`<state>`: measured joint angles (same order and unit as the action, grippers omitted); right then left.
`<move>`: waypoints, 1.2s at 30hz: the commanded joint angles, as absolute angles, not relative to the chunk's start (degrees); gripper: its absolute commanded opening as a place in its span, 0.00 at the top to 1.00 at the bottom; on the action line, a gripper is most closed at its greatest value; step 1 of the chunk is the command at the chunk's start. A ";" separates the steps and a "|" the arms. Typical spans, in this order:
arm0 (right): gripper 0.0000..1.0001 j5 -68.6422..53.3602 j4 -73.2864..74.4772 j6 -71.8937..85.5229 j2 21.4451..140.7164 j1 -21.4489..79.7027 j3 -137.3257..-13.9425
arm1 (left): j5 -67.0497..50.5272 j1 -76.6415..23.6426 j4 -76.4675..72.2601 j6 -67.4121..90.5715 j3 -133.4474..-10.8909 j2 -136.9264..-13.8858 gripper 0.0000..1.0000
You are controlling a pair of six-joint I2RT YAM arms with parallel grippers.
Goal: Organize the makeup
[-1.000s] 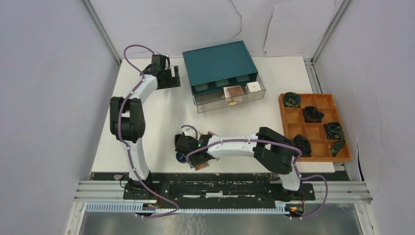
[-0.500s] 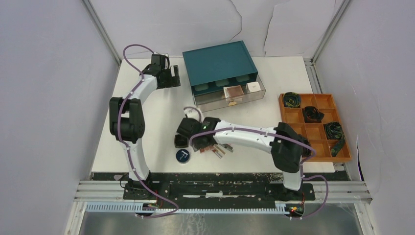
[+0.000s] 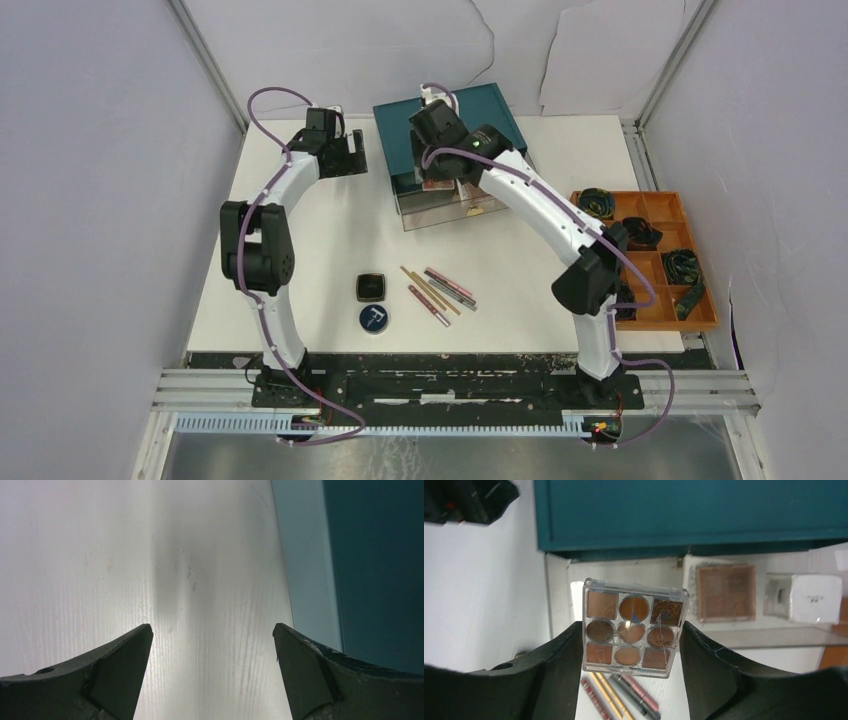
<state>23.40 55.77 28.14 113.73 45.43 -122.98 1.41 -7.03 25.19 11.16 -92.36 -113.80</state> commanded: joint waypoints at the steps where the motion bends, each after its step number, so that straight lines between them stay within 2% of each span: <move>1: 0.56 20.71 56.41 24.02 119.81 40.43 -129.23 | 1.71 -6.68 23.95 11.60 -92.86 -110.39 0.02; 6: 0.56 17.74 54.58 23.97 122.40 35.51 -127.17 | 1.93 -6.66 23.97 11.32 -92.45 -110.34 0.02; 16: 0.56 17.49 52.21 22.42 120.08 30.68 -117.21 | 2.51 -6.66 23.91 10.80 -93.23 -112.50 0.02; 23: 0.54 17.90 54.65 21.68 121.31 29.29 -118.15 | 2.37 -6.54 24.57 10.81 -95.06 -114.15 0.02; 24: 0.51 17.97 54.85 21.53 121.29 29.23 -118.20 | 2.37 -6.52 24.56 10.81 -95.14 -114.27 0.02; 25: 0.42 18.20 55.11 21.41 121.10 29.24 -118.38 | 2.31 -6.53 24.59 10.81 -95.23 -114.38 0.02; 29: 0.02 18.61 52.35 20.06 118.22 29.18 -116.97 | 2.07 -6.54 24.55 10.87 -95.39 -114.42 0.02; 36: 0.00 18.25 53.17 16.40 115.75 29.60 -122.24 | 2.11 -6.45 24.57 10.90 -95.30 -114.31 0.02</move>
<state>17.43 53.82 18.83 120.73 29.23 -117.16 1.50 -6.83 25.36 11.16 -92.88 -114.06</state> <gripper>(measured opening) 0.997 0.978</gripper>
